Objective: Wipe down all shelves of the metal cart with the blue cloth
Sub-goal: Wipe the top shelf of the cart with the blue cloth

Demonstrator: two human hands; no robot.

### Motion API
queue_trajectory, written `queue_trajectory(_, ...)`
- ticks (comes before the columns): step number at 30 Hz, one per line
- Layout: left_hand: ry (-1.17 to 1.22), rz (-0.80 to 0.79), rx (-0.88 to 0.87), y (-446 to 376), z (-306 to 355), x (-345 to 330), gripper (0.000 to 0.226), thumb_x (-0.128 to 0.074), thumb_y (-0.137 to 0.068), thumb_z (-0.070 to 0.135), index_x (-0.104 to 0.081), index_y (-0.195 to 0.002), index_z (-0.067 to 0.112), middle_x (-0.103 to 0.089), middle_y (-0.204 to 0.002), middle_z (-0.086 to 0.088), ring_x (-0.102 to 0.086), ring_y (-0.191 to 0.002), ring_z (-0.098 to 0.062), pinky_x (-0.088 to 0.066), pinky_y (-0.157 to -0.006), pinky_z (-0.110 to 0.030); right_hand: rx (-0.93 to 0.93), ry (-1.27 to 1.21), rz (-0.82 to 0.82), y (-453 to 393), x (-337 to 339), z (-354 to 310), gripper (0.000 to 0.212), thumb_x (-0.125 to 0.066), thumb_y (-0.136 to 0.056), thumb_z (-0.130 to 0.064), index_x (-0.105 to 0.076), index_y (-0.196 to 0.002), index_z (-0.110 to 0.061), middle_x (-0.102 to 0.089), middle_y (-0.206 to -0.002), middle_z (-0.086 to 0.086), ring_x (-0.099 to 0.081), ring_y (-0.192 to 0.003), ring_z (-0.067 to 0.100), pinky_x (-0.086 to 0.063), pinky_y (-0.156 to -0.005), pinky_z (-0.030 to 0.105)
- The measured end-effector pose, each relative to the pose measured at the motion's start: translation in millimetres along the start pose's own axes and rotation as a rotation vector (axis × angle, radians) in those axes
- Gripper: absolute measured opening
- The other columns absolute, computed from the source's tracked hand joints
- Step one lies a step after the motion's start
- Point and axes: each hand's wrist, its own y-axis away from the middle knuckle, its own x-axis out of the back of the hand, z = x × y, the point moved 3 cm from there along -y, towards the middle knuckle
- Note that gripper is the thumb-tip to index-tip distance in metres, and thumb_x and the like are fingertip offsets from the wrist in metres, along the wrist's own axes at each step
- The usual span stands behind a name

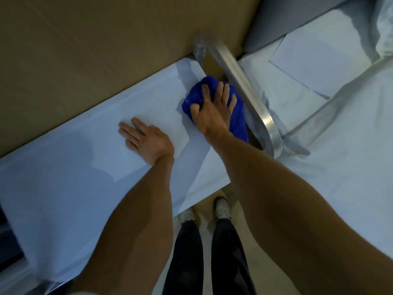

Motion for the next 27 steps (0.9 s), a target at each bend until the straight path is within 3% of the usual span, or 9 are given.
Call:
queue_trajectory(8, -0.005, -0.072, 0.05, 4.7, 11.5, 11.4, 0.057, -0.017, -0.103, 0.03, -0.021, -0.154, 0.004, -0.005, -0.16, -0.027, -0.004, -0.15, -0.039, -0.009, -0.118, -0.048, -0.201, 0.0, 0.084, 103.4, -24.3, 62.4, 0.07, -0.027, -0.093, -0.053, -0.027, -0.156, -0.023, -0.013, -0.164, 0.017, -0.005, -0.151, 0.034, 0.004, -0.121, 0.049)
queue_trajectory(13, 0.002, -0.07, 0.065, 3.8, 11.0, 10.4, 0.058, -0.016, -0.102, 0.028, -0.022, -0.153, 0.004, -0.007, -0.159, -0.028, -0.005, -0.149, -0.039, -0.01, -0.117, -0.047, -0.086, 0.12, 0.078, 139.3, -37.5, 79.1, 0.069, -0.027, -0.093, -0.052, -0.033, -0.153, -0.018, -0.015, -0.163, 0.02, -0.007, -0.151, 0.037, -0.001, -0.121, 0.051)
queue_trajectory(19, 0.007, -0.085, 0.063, 3.7, 7.9, 14.0, 0.057, -0.016, -0.102, 0.028, -0.023, -0.154, 0.007, -0.007, -0.161, -0.024, -0.006, -0.15, -0.036, -0.009, -0.118, -0.045, 0.107, 0.088, 0.005, 201.0, -69.3, 37.9, 0.068, -0.031, -0.095, -0.054, -0.035, -0.152, -0.017, -0.016, -0.164, 0.017, -0.008, -0.152, 0.034, -0.003, -0.122, 0.053)
queue_trajectory(23, 0.021, -0.133, 0.032, -2.1, 3.5, 27.3, 0.055, -0.028, -0.102, 0.029, -0.026, -0.153, 0.01, -0.005, -0.162, -0.021, -0.004, -0.15, -0.033, -0.012, -0.118, -0.042, 0.064, 0.041, 0.009, 200.5, -68.9, 31.8, 0.068, -0.033, -0.092, -0.056, -0.038, -0.151, -0.022, -0.016, -0.164, 0.014, -0.006, -0.152, 0.032, 0.0, -0.121, 0.053)
queue_trajectory(27, 0.0, -0.247, -0.058, 18.4, -7.7, 43.9, 0.051, -0.039, -0.101, 0.027, -0.033, -0.149, 0.012, -0.007, -0.162, -0.019, -0.008, -0.15, -0.032, -0.022, -0.115, -0.047, -0.001, 0.084, -0.077, 178.8, -51.5, 33.4, 0.074, -0.029, -0.092, -0.062, -0.021, -0.157, -0.028, 0.0, -0.166, 0.014, 0.007, -0.152, 0.031, 0.005, -0.12, 0.053)
